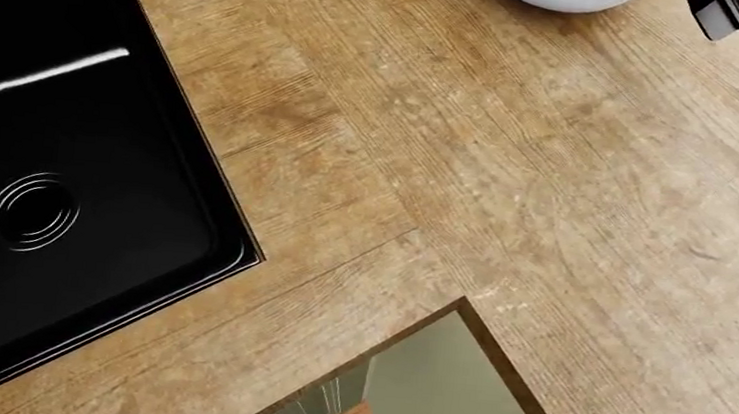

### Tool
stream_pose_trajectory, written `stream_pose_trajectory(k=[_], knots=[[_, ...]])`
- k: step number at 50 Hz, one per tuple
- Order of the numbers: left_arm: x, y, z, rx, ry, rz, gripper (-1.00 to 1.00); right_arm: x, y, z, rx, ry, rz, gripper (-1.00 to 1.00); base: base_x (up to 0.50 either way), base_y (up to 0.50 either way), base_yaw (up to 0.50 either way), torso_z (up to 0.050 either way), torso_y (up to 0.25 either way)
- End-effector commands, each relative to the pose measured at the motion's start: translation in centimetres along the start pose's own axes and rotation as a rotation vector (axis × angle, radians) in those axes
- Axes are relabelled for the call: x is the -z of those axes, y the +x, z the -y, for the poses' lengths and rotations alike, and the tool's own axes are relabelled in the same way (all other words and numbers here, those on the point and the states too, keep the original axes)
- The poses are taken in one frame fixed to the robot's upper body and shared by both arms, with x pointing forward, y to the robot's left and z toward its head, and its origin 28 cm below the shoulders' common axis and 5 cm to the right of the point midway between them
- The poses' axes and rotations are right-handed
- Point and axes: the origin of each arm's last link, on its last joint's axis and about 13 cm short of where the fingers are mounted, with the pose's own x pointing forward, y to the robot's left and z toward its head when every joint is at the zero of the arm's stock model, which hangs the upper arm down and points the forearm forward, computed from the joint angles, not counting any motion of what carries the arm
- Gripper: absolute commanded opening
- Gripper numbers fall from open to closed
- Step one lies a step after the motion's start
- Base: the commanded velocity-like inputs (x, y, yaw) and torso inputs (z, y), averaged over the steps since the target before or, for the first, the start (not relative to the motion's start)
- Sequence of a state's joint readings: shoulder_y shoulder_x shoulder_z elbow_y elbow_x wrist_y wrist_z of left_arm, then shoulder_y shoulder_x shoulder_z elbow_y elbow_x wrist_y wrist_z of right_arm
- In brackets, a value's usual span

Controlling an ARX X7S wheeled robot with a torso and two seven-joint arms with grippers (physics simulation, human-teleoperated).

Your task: Pick the teapot and bowl and place them in the sink. Then turn on the water.

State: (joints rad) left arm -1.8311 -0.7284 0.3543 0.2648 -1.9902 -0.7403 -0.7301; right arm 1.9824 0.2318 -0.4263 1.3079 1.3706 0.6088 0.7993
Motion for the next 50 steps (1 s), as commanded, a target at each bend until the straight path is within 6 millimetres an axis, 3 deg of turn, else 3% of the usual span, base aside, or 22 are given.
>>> stream_pose_trajectory(k=[1, 22, 35, 36, 50], knots=[[-0.9, -0.2, 0.3, 0.004, 0.002, 0.029, -1.00, 0.6, 0.0, -0.4, -0.034, -0.006, -0.027, 1.00, 0.00, 0.00, 0.00, 0.000, 0.000], [-0.9, -0.1, 0.2, 0.005, -0.002, 0.030, -1.00, 0.5, 0.5, 0.4, 0.007, -0.017, -0.025, 1.00, 0.00, 0.00, 0.00, 0.000, 0.000], [-0.5, -0.1, 0.0, -0.001, -0.007, 0.031, -1.00, 0.8, 0.8, 0.6, 0.007, -0.020, -0.034, 1.00, 0.00, 0.00, 0.00, 0.000, -0.157], [-0.4, -0.1, -0.1, -0.003, -0.008, 0.031, -1.00, 0.8, 0.8, 0.6, 0.006, -0.023, -0.033, -1.00, 0.00, 0.00, 0.00, 0.000, 0.000], [-0.4, -0.2, -0.1, -0.002, -0.014, 0.032, -1.00, -0.5, -0.6, -0.2, -0.068, -0.034, -0.013, -1.00, 0.00, 0.00, 0.00, 0.000, 0.000]])
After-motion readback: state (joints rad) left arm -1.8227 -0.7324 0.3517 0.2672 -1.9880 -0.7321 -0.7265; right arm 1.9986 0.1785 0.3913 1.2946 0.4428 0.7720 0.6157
